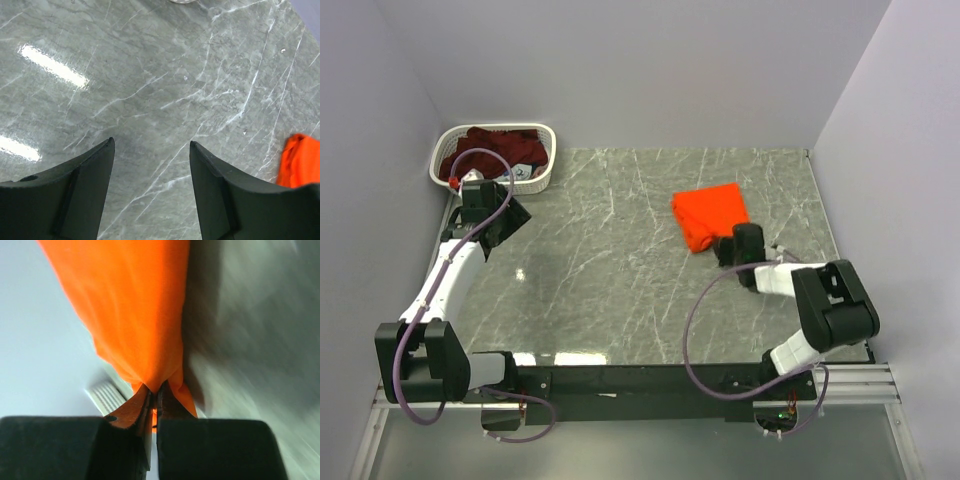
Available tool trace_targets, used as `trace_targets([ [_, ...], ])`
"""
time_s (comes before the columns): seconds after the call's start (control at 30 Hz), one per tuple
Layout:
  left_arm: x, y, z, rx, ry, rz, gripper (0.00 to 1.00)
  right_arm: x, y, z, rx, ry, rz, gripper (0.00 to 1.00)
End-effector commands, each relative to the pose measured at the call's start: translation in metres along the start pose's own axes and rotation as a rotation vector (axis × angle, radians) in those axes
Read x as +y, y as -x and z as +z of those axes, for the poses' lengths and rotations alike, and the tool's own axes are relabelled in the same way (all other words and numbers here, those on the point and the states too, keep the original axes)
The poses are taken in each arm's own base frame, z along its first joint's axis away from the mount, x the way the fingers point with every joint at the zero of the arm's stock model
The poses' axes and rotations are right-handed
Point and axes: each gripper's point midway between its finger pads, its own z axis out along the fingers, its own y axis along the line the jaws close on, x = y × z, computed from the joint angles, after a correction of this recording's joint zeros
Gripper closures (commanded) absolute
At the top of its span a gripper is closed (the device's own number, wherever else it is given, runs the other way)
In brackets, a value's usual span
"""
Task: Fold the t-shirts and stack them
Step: Neatly place the folded tshirt to the corner
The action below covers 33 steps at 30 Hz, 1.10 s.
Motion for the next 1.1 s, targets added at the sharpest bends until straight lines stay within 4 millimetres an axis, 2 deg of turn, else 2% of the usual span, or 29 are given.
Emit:
trace_targets([
  [0.0, -0.004, 0.009, -0.005, -0.037, -0.027, 0.011, 0.33, 0.054, 0.046, 0.018, -0.129, 0.088, 0.027, 1.0],
  [0.07, -0.003, 0.008, -0.005, -0.033, -0.027, 0.011, 0.33, 0.058, 0.063, 0.029, -0.147, 0.073, 0.025, 1.0],
  [0.1, -0.004, 0.009, -0.005, -0.036, -0.028, 0.011, 0.33, 0.076, 0.08, 0.033, -0.175, 0.091, 0.019, 1.0],
  [0.17, -0.003, 0.009, -0.005, -0.035, -0.027, 0.01, 0.33, 0.074, 0.091, 0.047, -0.186, 0.053, -0.014, 1.0],
  [0.2, -0.002, 0.009, -0.005, -0.036, -0.026, 0.008, 0.33, 0.09, 0.102, 0.052, -0.183, 0.066, -0.029, 1.0],
  [0.23, -0.002, 0.01, -0.005, -0.036, -0.025, 0.007, 0.33, 0.089, 0.116, 0.056, -0.2, 0.044, -0.018, 1.0],
  [0.33, -0.001, 0.011, -0.005, -0.04, -0.023, 0.002, 0.33, 0.095, 0.14, 0.068, -0.219, 0.042, -0.016, 1.0],
  [0.37, -0.001, 0.011, -0.005, -0.041, -0.022, 0.004, 0.33, 0.09, 0.145, 0.074, -0.227, 0.023, -0.017, 1.0],
  [0.4, 0.0, 0.012, -0.005, -0.042, -0.019, 0.003, 0.33, 0.1, 0.15, 0.076, -0.233, 0.036, -0.025, 1.0],
  [0.47, 0.002, 0.012, -0.004, -0.043, -0.015, 0.001, 0.33, 0.1, 0.164, 0.083, -0.255, 0.03, -0.015, 1.0],
  [0.53, 0.002, 0.012, -0.004, -0.044, -0.014, 0.001, 0.33, 0.11, 0.174, 0.088, -0.263, 0.051, -0.001, 1.0],
  [0.57, 0.002, 0.01, -0.003, -0.039, -0.011, 0.005, 0.33, 0.105, 0.182, 0.094, -0.269, 0.034, 0.011, 1.0],
  [0.63, 0.003, 0.011, -0.002, -0.037, -0.006, 0.002, 0.33, 0.119, 0.187, 0.1, -0.265, 0.068, 0.021, 1.0],
  [0.67, 0.004, 0.011, -0.002, -0.039, -0.004, 0.003, 0.33, 0.115, 0.19, 0.106, -0.267, 0.057, 0.029, 1.0],
  [0.7, 0.004, 0.012, -0.002, -0.045, -0.003, 0.003, 0.33, 0.126, 0.193, 0.107, -0.272, 0.075, 0.033, 1.0],
  [0.77, 0.005, 0.011, -0.001, -0.042, 0.003, 0.004, 0.33, 0.125, 0.198, 0.115, -0.292, 0.053, 0.03, 1.0],
  [0.83, 0.006, 0.01, 0.0, -0.039, 0.007, 0.006, 0.33, 0.141, 0.201, 0.119, -0.295, 0.089, 0.041, 1.0],
  [0.87, 0.007, 0.01, 0.001, -0.038, 0.008, 0.006, 0.34, 0.138, 0.202, 0.126, -0.294, 0.079, 0.048, 1.0],
  [0.9, 0.007, 0.009, 0.002, -0.035, 0.01, 0.007, 0.34, 0.148, 0.203, 0.127, -0.296, 0.096, 0.062, 1.0],
  [1.07, 0.008, 0.009, 0.003, -0.034, 0.015, 0.01, 0.34, 0.162, 0.213, 0.14, -0.311, 0.087, 0.028, 1.0],
])
